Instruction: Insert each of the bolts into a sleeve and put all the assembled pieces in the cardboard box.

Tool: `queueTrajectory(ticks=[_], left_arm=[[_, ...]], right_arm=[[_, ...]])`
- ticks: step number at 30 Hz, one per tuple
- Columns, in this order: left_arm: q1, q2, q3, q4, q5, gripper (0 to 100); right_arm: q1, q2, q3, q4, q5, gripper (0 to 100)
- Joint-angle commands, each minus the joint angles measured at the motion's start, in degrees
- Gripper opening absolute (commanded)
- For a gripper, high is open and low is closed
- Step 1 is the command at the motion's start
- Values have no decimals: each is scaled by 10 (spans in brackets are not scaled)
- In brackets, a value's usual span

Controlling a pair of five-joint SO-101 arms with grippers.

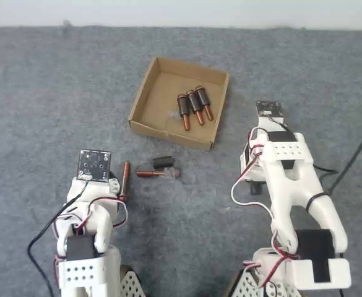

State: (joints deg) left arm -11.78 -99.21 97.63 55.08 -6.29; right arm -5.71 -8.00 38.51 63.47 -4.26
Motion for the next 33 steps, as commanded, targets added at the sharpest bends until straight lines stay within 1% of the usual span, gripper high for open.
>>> queueTrajectory(ticks=[1, 4, 7, 13, 16, 27, 31, 33], left_arm=[[-4, 6, -7, -10, -7, 12], [-4, 6, -7, -10, -7, 12], [-4, 6, -7, -10, -7, 12], [-4, 6, -7, -10, -7, 12], [-4, 6, -7, -10, -7, 12], [-5, 5, -7, 2, -7, 12], [-5, 5, -7, 2, -7, 12], [-5, 5, -7, 2, -7, 12]], right_arm=[[7, -37, -3, 2, 8, 84], [8, -42, -3, 33, 7, 80], [29, -43, 4, 39, 7, 80], [28, -42, 30, 8, 11, 80], [27, -39, 30, -6, 25, 80], [27, -21, 38, -54, 26, 83], [26, 19, 29, -77, 67, 80], [25, 30, 25, -76, 72, 80]])
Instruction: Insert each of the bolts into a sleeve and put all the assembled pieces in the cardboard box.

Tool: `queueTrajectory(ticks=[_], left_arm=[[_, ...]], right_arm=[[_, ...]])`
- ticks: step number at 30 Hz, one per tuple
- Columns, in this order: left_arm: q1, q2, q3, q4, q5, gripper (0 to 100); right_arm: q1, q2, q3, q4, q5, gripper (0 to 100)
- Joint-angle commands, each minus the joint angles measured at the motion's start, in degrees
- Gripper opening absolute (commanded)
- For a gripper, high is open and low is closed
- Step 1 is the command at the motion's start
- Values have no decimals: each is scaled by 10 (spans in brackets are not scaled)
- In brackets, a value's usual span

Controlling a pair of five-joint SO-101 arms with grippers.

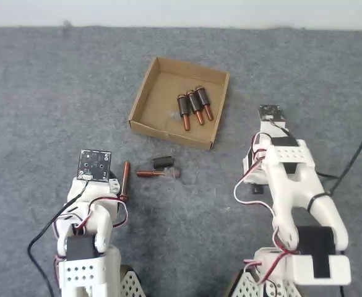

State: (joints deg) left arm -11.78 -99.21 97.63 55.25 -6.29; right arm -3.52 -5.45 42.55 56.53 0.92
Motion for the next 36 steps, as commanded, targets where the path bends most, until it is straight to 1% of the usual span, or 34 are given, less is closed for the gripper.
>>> queueTrajectory(ticks=[1, 5, 13, 16, 18, 22, 26, 28, 31, 36], left_arm=[[-5, 5, -7, 0, -7, 12], [-5, 5, -7, 0, -7, 12], [-5, 5, -7, 0, -8, 12], [-5, 5, -7, 0, -8, 12], [-5, 5, -7, 1, -8, 12], [-7, 5, -7, 1, -8, 12], [-55, 2, -8, -4, -8, 12], [-65, 2, -12, -12, -5, 12], [-61, 6, -32, -6, -4, 12], [-25, 7, -53, 26, -3, 12]], right_arm=[[0, 5, -16, -7, 20, 80], [-14, 6, -14, -6, 24, 80], [-15, 8, -13, 4, 24, 76], [-15, 9, -13, 4, 24, 1], [-15, 10, -13, 6, 24, 17], [-9, 6, -13, 6, 24, 7], [5, 6, -16, 7, 24, 7], [17, 5, -17, 7, 24, 7], [19, 5, -18, 6, 24, 7], [18, 6, -19, 3, 24, 7]])
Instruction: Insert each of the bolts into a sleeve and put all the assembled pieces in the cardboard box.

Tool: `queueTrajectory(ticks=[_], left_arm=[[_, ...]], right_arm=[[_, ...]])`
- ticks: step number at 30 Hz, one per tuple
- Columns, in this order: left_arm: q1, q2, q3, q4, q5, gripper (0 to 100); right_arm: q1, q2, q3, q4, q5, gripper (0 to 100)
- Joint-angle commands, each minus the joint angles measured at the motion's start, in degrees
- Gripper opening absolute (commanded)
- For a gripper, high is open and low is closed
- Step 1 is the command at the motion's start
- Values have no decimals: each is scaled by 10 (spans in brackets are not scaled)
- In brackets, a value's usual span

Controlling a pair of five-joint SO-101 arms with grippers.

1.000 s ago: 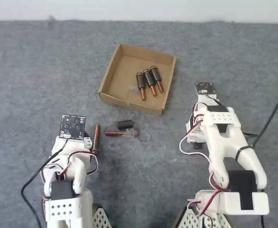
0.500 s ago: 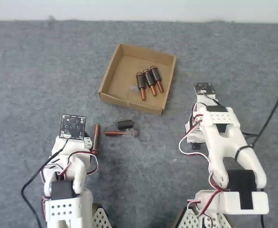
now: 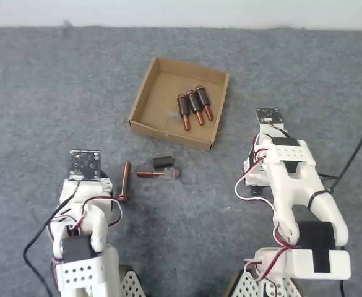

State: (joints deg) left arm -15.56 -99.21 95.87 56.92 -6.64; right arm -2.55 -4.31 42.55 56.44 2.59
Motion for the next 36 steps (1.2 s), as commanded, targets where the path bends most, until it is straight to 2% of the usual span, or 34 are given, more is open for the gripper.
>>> queueTrajectory(ticks=[1, 7, 11, 17, 21, 26, 30, 36], left_arm=[[15, 7, -40, 12, -1, 12], [18, 93, -109, 28, -3, 12], [25, 258, -194, 25, -4, 12], [91, 496, -280, 3, -4, 13], [106, 626, -338, -5, -10, 14], [105, 763, -433, -4, -142, 107], [121, 842, -495, -4, -170, 176], [210, 895, -533, -5, -248, 181]], right_arm=[[9, -6, -19, 4, 7, 7], [11, -6, -19, 3, 7, 7], [11, -5, -19, 2, 7, 7], [12, -5, -19, 1, 7, 7], [12, -4, -19, 1, 7, 7], [12, -1, -24, 1, 8, 7], [12, 0, -27, 1, 8, 7], [12, 0, -28, 1, 26, 7]])
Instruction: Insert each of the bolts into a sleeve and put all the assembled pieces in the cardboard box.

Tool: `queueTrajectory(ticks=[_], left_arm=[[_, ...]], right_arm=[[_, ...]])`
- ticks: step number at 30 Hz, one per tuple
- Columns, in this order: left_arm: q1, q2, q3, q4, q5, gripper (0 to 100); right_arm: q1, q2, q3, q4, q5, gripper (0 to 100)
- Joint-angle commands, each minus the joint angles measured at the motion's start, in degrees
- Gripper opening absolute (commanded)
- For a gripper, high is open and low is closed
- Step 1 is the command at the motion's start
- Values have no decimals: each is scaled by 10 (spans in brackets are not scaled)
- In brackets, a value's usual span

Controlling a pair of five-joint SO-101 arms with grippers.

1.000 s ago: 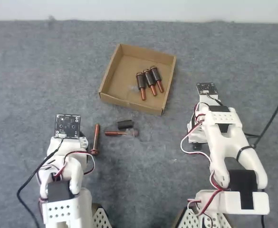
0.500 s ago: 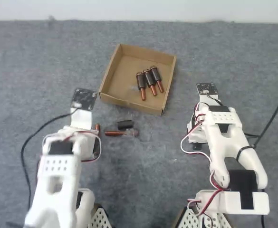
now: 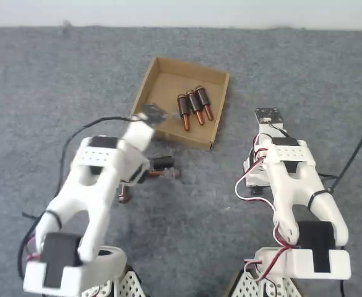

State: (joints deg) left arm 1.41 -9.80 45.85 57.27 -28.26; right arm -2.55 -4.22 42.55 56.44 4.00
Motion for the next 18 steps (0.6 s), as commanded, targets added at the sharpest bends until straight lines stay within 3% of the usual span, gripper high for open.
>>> queueTrajectory(ticks=[1, 7, 18], left_arm=[[54, 2, -34, -11, -43, 181], [80, 23, -94, -4, -77, 181], [119, 180, -222, 104, -122, 181]], right_arm=[[12, -1, -28, 1, 13, 7], [12, -1, -28, -5, 12, 7], [12, -1, -31, -11, 13, 7]])
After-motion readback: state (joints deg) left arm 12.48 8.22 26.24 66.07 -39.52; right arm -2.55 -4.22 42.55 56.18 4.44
